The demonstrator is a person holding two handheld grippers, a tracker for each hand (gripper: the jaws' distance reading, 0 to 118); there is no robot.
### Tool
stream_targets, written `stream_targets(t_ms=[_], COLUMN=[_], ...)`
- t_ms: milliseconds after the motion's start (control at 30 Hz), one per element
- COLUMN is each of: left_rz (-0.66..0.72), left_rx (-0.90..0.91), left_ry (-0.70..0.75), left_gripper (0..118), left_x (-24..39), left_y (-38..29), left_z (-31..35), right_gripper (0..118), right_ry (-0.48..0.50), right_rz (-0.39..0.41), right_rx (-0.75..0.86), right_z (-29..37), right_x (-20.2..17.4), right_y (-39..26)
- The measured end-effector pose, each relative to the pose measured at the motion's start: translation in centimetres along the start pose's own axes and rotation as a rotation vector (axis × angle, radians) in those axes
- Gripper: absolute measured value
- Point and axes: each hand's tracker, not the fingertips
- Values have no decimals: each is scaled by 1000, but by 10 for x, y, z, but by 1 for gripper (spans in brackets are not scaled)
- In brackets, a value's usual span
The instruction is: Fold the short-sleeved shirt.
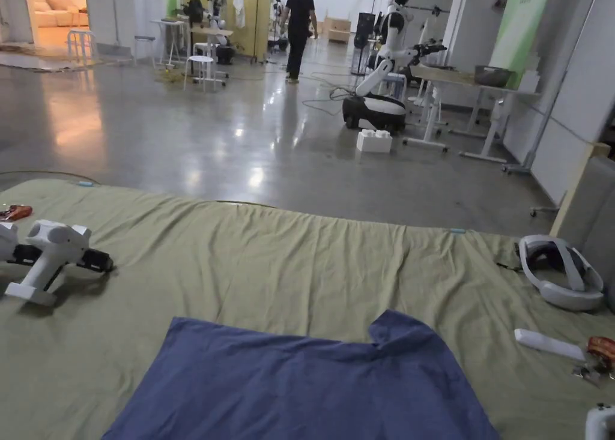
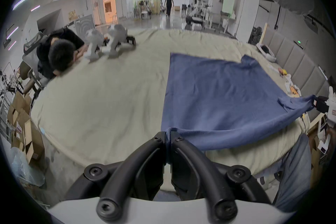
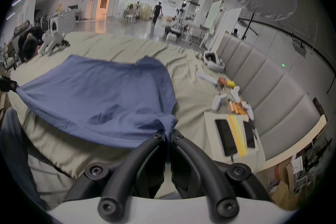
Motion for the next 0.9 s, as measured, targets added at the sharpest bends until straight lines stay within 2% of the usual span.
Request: stream_targets(t_ms=[267,333,367,400,467,500,533,700,900], left_rz=[-25,-26,-25,-31,-22,-7,4,-16,13], left_rx=[-93,-111,-109,-106,-88,-59,-31,135,327], left_ry=[-3,8,25,47,47,35,23,-5,-74], left_gripper=[9,23,36,50,58,66,67,66,66], left_x=[5,7,7,7,8,9,12,39,86], left_y=[-17,-18,-17,-16,-14,-11,-7,19,66], left_z=[-16,-13,-12,-8,1,6,9,14,15], right_gripper=[9,21,27,40,49,57,60,64,64], right_ry=[10,-9,-16,-19,-23,-12,-5,36,20], right_rz=[77,85,82,77,42,2,-27,-98,-207], right_rx=[-162,-199,-195,-191,-183,-152,-126,100,385], right_z=[-35,-30,-30,-28,-25,-22,-18,-2,7], right_x=[-12,-21,-22,-21,-15,-14,-13,-29,-50], right_y=[-41,-40,-41,-41,-40,-37,-32,5,56])
